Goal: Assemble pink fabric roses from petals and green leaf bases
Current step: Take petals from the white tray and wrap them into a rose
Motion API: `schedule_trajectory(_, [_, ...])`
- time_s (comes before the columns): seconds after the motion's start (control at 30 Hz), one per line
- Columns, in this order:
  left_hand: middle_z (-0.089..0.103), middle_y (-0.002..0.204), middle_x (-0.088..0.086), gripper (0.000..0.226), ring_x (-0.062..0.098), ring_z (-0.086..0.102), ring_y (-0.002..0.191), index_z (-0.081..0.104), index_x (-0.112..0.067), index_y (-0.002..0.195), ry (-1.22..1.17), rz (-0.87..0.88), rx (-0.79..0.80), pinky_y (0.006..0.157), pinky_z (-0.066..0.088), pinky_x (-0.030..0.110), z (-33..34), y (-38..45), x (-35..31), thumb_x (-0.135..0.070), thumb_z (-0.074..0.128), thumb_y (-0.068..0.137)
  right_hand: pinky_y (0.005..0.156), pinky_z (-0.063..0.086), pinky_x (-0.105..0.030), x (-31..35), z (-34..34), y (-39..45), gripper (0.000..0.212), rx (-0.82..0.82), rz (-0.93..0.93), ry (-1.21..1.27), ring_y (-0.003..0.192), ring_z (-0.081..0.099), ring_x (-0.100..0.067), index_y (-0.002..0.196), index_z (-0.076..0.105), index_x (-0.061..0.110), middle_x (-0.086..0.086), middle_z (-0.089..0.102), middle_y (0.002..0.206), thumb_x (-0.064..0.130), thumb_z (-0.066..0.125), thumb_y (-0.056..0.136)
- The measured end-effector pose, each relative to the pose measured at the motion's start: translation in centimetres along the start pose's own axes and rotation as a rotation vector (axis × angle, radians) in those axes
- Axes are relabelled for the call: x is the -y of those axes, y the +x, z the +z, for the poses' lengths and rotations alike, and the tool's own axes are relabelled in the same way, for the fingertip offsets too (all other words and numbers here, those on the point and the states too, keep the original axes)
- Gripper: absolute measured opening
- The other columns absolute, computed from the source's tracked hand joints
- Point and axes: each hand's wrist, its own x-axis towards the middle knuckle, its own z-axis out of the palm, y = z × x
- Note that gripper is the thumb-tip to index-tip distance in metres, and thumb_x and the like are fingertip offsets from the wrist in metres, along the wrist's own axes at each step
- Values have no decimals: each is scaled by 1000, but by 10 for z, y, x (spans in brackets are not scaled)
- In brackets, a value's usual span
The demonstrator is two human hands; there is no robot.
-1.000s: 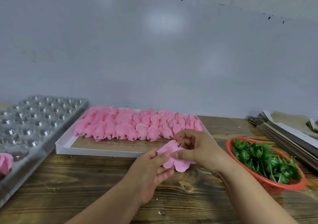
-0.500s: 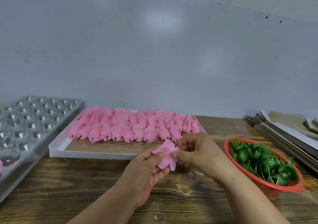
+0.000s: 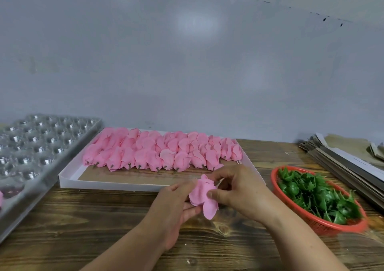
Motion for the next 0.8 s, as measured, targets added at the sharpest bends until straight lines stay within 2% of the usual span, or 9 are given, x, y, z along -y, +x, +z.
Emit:
schedule_trajectory(0.07, [73, 105, 10, 45, 25, 71, 96, 66, -9, 113, 20, 25, 12, 85, 57, 38, 1, -1, 0, -41, 63, 81, 63, 46, -19, 1, 4, 1, 17, 5, -9, -38, 67, 56, -1, 83, 71, 26, 9, 62, 77, 13, 73, 73])
schedule_trajectory(0.13, [73, 104, 8, 49, 24, 71, 96, 67, -12, 112, 65, 36, 21, 85, 57, 38, 2, -4, -2, -45, 65, 75, 68, 46, -20, 1, 9, 2, 20, 20, -38, -69, 73, 53, 0, 91, 70, 22, 15, 57, 79, 14, 70, 73])
schedule_trajectory(0.27, [74, 98, 11, 24, 25, 73, 87, 67, -8, 109, 74, -21, -45, 68, 59, 31, 5, -6, 0, -20, 65, 88, 61, 46, -21, 2, 13, 0, 22, 87, -41, -36, 68, 54, -1, 87, 69, 25, 10, 61, 77, 11, 66, 70])
schedule_trajectory(0.33, [74, 98, 15, 19, 28, 72, 87, 67, -6, 108, 81, -53, -65, 69, 60, 34, 4, -6, 1, -12, 58, 92, 58, 45, -25, 0, 13, 0, 19, 131, -15, 9, 63, 53, -1, 84, 69, 23, 3, 65, 76, 10, 66, 71])
schedule_trajectory(0.4, [73, 100, 16, 21, 29, 72, 88, 67, -6, 110, 100, -67, -62, 73, 60, 36, 5, -6, 1, -13, 53, 95, 58, 42, -23, -2, 11, 1, 17, 141, 6, 49, 62, 52, -4, 83, 70, 20, 2, 63, 72, 8, 66, 72])
schedule_trajectory(0.53, [75, 94, 9, 33, 22, 72, 74, 66, -21, 106, 137, -75, -79, 59, 55, 27, 12, -10, -1, -47, 50, 94, 61, 45, -24, -5, 2, 3, 16, -52, 85, 86, 63, 54, -8, 78, 69, 18, 5, 62, 71, 4, 68, 71])
schedule_trajectory(0.6, [72, 97, 5, 31, 16, 69, 69, 64, -27, 100, 189, -33, -171, 55, 53, 23, 15, -10, -2, -54, 53, 88, 62, 45, -25, -5, -2, 2, 14, -57, 122, -46, 67, 57, -11, 80, 67, 18, 3, 63, 76, 7, 65, 73])
schedule_trajectory(0.7, [67, 97, 0, 16, 11, 63, 74, 65, -26, 98, 283, 97, -291, 51, 49, 16, 14, -7, 0, -39, 57, 93, 59, 44, -24, -2, -3, 1, 17, -2, 82, -42, 66, 55, -11, 82, 67, 18, -1, 63, 78, 5, 61, 71])
schedule_trajectory(0.8, [74, 90, 5, 18, 16, 70, 75, 66, -18, 98, 113, -3, -239, 54, 53, 21, 14, -7, 2, -21, 49, 99, 58, 43, -23, 2, -2, 0, 23, -40, 19, 75, 61, 51, -5, 83, 63, 22, 5, 61, 73, 3, 64, 70])
